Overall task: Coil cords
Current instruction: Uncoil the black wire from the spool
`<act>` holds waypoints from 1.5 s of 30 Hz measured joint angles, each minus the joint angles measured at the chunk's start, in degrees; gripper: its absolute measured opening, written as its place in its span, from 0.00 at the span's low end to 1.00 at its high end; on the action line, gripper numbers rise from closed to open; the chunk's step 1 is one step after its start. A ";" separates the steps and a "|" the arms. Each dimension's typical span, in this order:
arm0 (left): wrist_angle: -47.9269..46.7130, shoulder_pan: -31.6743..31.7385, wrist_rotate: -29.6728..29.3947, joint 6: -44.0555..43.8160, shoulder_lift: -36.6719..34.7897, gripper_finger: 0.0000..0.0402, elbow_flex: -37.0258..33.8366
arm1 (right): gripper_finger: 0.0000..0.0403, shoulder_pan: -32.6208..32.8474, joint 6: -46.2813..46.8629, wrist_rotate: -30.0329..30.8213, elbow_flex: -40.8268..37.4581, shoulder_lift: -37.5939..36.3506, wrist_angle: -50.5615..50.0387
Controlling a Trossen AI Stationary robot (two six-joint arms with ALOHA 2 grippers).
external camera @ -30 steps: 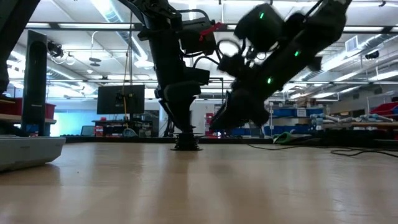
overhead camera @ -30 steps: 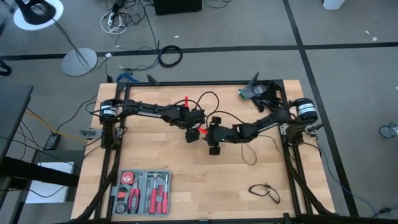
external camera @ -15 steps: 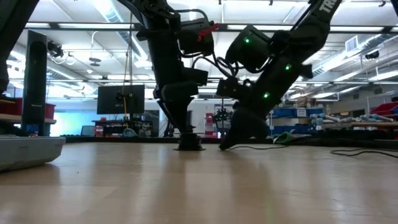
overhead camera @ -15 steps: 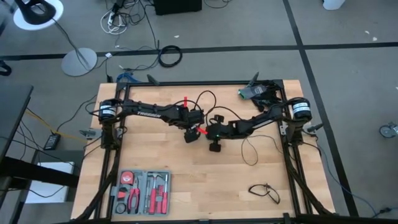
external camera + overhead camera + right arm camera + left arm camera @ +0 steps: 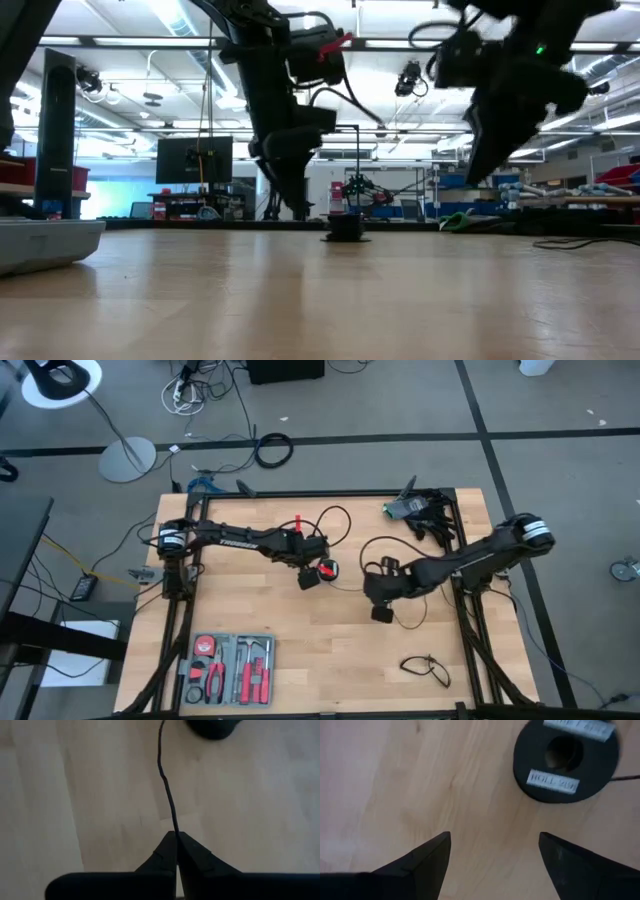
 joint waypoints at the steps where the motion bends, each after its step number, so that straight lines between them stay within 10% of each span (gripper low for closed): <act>1: 1.04 0.00 0.01 0.03 -0.19 0.77 0.00 | 0.01 0.72 0.98 1.00 0.00 -0.99 -0.37; 45: 14.34 0.02 3.25 -0.16 4.60 0.77 0.02 | 0.12 -1.65 -9.11 5.74 0.04 4.59 24.19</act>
